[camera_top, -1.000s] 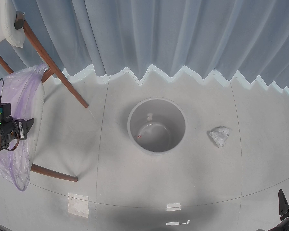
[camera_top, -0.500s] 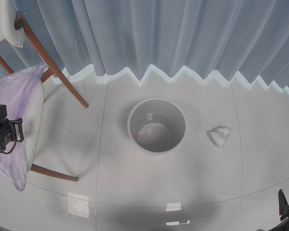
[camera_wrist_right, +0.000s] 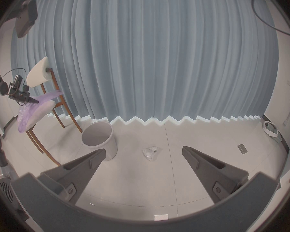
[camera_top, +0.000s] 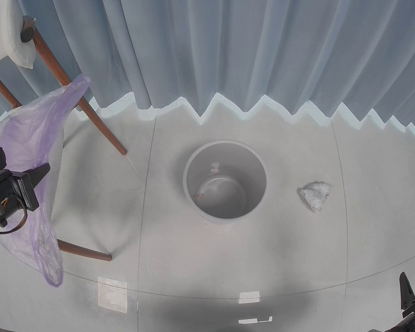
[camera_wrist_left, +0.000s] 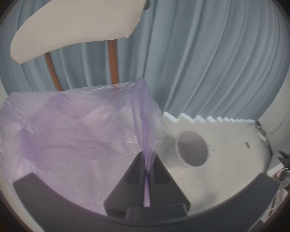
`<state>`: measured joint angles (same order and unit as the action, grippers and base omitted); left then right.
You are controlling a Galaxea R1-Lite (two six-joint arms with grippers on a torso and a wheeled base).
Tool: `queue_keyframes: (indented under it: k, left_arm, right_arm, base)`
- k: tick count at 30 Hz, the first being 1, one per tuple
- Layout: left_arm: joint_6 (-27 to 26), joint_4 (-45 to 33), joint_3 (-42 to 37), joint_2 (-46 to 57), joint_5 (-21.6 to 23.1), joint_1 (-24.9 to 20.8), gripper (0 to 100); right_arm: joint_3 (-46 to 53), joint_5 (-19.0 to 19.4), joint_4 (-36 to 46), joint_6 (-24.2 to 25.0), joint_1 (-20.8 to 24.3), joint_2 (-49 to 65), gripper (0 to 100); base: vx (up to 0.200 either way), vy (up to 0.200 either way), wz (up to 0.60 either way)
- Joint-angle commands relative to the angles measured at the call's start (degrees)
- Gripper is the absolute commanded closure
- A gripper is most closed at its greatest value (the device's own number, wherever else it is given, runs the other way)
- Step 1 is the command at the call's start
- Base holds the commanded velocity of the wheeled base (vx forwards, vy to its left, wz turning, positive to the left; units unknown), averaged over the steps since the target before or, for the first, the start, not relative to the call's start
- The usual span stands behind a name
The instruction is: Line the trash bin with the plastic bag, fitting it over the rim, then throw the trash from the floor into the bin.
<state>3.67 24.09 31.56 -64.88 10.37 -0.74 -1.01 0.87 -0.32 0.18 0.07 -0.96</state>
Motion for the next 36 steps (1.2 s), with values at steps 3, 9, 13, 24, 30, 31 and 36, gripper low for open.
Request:
queue_keyframes:
  k: [3, 9, 13, 24, 30, 31, 36]
  left_arm:
    - [4.3, 2.4, 4.6, 0.0, 6.7, -12.2, 100]
    - [4.9, 7.1, 8.8, -6.0, 7.1, -17.7, 100]
    - [5.3, 9.7, 14.4, -11.1, 7.4, -19.5, 100]
    - [9.8, 9.8, 25.0, -18.2, 11.3, -32.6, 100]
    - [9.7, 9.7, 26.9, -21.9, 11.1, -36.6, 100]
    - [9.6, 9.7, 26.9, -22.5, 11.1, -36.6, 100]
    - [9.3, 9.8, 29.3, -25.6, 11.0, -36.3, 100]
  right_arm:
    - [1.0, 0.0, 0.0, 0.0, 0.1, 0.9, 0]
    - [1.0, 0.0, 0.0, 0.0, 0.0, 1.0, 0]
    - [1.0, 0.0, 0.0, 0.1, 0.1, 1.0, 0]
    - [1.0, 0.0, 0.0, 0.3, 0.0, 1.0, 0]
    - [1.0, -0.1, -0.1, 0.4, 0.0, 1.0, 0]
    - [1.0, -0.1, -0.1, 0.4, 0.0, 1.0, 0]
    - [1.0, -0.1, -0.1, 0.4, 0.0, 1.0, 0]
  base:
    - [0.0, 0.0, 0.0]
    - [0.0, 0.0, 0.0]
    - [0.0, 0.0, 0.0]
    - [0.0, 0.0, 0.0]
    - [0.0, 0.0, 0.0]
    - [0.0, 0.0, 0.0]
    - [0.0, 0.0, 0.0]
